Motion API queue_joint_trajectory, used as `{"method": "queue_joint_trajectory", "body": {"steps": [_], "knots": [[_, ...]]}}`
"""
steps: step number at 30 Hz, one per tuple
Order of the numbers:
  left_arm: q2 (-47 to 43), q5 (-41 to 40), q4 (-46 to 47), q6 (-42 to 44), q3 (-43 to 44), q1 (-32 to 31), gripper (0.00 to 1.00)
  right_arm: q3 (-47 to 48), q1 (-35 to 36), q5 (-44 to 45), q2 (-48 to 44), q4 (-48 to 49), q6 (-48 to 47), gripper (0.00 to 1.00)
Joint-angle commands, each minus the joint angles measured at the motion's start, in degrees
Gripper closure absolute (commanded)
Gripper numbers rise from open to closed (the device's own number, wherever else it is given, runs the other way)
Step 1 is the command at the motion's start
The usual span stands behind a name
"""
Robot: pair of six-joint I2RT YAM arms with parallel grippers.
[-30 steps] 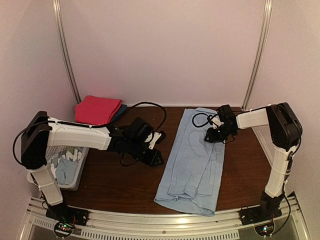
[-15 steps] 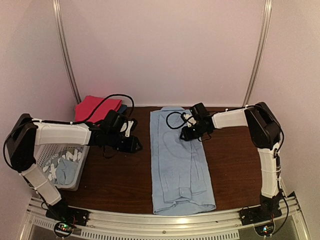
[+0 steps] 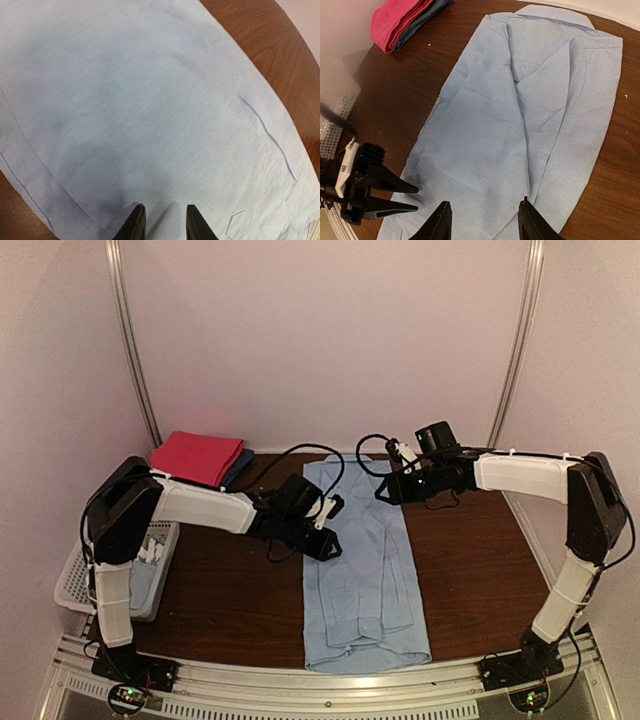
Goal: Fold and stack the mixed laundry pile
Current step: Rotate the rectangle-folded shirt at the center of the board, then move the rectangle-folded shirt to the center of the board.
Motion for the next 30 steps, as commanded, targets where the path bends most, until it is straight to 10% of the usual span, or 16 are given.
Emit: {"method": "queue_joint_trajectory", "body": {"steps": [1, 8, 20, 30], "knots": [[2.07, -4.88, -2.24, 0.07, 0.17, 2.59, 0.72, -7.21, -0.61, -3.88, -3.01, -0.16, 1.00, 0.55], [6.48, -3.01, -3.28, 0.95, 2.35, 6.98, 0.73, -16.69, -0.12, -7.32, -1.40, 8.25, 4.04, 0.60], [9.95, -1.59, -6.17, 3.20, 9.98, 11.58, 0.72, -5.48, -1.05, -4.32, 12.37, 7.80, 2.28, 0.67], [-9.97, 2.33, -6.84, 3.78, -0.59, 11.61, 0.50, -10.27, -1.59, -7.23, -6.54, 2.06, 3.53, 0.56]]}}
